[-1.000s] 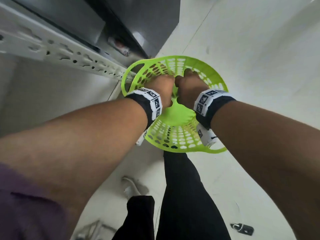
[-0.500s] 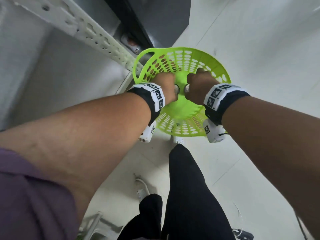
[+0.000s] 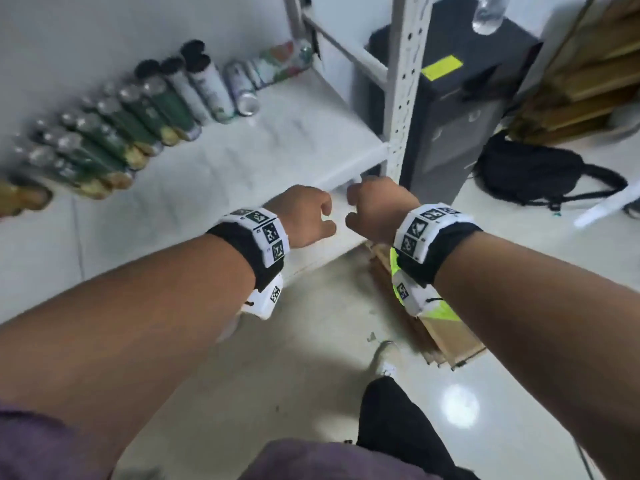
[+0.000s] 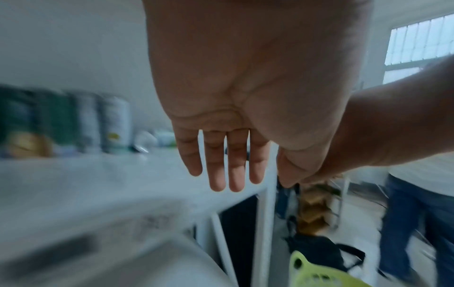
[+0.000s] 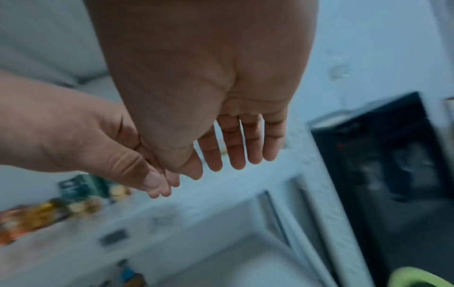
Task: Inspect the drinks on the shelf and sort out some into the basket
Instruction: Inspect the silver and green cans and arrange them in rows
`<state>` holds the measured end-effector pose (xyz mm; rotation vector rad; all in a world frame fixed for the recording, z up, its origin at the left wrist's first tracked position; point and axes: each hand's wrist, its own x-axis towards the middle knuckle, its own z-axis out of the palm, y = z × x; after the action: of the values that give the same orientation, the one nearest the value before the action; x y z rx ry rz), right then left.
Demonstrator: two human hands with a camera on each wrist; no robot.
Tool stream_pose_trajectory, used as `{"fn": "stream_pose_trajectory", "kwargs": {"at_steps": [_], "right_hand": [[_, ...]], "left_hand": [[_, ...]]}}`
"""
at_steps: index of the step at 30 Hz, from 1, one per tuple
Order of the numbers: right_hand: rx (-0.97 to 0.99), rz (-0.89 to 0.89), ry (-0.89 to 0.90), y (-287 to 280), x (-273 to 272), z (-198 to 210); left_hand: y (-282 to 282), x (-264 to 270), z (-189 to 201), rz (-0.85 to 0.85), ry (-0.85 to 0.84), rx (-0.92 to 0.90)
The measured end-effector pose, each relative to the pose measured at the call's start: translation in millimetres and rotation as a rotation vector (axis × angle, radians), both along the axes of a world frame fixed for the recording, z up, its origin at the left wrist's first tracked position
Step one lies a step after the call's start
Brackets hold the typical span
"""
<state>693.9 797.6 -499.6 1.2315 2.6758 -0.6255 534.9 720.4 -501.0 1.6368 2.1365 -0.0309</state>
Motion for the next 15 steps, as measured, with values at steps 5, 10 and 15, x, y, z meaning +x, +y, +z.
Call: {"fn": "stream_pose_trajectory", "kwargs": {"at_steps": [5, 10, 15], "right_hand": [[0.164, 0.275, 0.110, -141.2, -111.0, 105.5], [0.268, 0.534, 0.262, -291.8, -211.6, 201.6], [0.370, 0.774, 0.409, -422.6, -286.0, 279.0]], "left_hand": [[-162.0, -95.7, 112.5, 0.203, 0.108, 0.152], [-344.5, -170.0, 207.4, 0.378, 0.263, 0.242], [-515.7, -215.6, 291.0, 0.571, 0.371, 0.322]]}}
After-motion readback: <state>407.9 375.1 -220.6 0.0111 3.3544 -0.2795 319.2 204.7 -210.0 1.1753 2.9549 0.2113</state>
